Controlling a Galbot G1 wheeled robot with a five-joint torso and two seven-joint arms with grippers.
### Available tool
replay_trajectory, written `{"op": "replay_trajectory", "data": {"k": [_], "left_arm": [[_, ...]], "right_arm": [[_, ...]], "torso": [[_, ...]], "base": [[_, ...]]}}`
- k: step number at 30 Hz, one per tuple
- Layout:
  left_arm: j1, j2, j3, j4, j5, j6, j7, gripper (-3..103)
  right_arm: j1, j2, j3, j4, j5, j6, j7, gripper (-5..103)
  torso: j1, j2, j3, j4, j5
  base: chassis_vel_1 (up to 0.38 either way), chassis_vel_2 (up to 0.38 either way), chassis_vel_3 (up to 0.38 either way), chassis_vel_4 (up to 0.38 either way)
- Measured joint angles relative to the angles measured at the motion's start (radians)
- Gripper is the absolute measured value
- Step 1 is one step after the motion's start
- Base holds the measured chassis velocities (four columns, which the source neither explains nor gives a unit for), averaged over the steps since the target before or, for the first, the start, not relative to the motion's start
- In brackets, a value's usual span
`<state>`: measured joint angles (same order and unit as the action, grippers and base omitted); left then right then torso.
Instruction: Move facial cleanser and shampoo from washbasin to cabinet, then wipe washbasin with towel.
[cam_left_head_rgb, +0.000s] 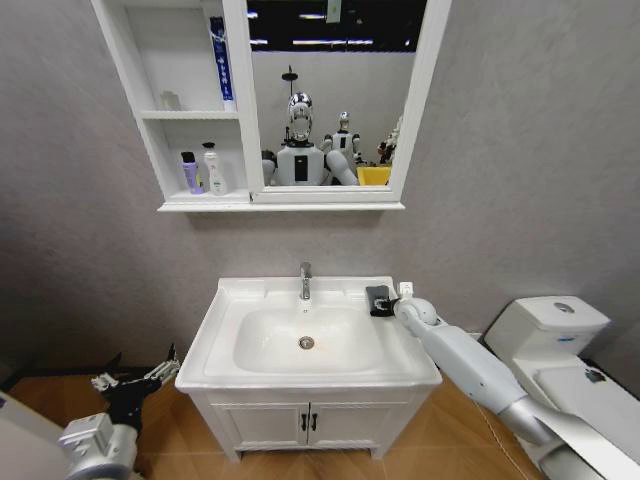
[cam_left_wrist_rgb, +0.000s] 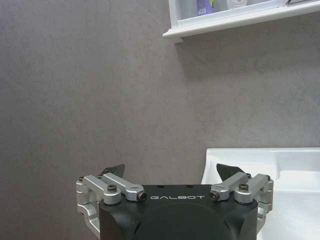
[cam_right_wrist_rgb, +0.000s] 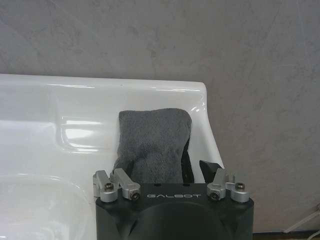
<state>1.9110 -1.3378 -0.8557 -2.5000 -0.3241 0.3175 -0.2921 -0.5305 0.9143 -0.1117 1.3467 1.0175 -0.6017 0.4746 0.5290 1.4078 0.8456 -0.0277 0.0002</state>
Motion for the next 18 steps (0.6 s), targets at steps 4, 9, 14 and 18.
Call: {"op": "replay_trajectory", "data": {"k": [4, 9, 14, 18], "left_arm": [[0.0, 0.0, 0.0, 0.0, 0.0, 0.0, 0.0, 100], [0.0, 0.0, 0.0, 0.0, 0.0, 0.0, 0.0, 100], [0.0, 0.0, 0.0, 0.0, 0.0, 0.0, 0.0, 100], [0.0, 0.0, 0.0, 0.0, 0.0, 0.0, 0.0, 100]], "right_arm": [[-0.002, 0.0, 0.001, 0.0, -0.001, 0.0, -0.001, 77], [-0.009, -0.001, 0.007, 0.002, -0.003, 0.001, -0.002, 51], [-0.015, -0.004, 0.015, 0.005, -0.008, 0.004, -0.003, 36], [-0.021, -0.004, 0.02, 0.004, -0.021, 0.019, -0.006, 19]], "torso": [[0.0, 0.0, 0.0, 0.0, 0.0], [0.0, 0.0, 0.0, 0.0001, 0.0001], [0.0, 0.0, 0.0, 0.0001, 0.0001], [0.0, 0.0, 0.0, 0.0, 0.0001]], "base": [[0.0, 0.0, 0.0, 0.0], [0.0, 0.0, 0.0, 0.0], [0.0, 0.0, 0.0, 0.0], [0.0, 0.0, 0.0, 0.0]]}}
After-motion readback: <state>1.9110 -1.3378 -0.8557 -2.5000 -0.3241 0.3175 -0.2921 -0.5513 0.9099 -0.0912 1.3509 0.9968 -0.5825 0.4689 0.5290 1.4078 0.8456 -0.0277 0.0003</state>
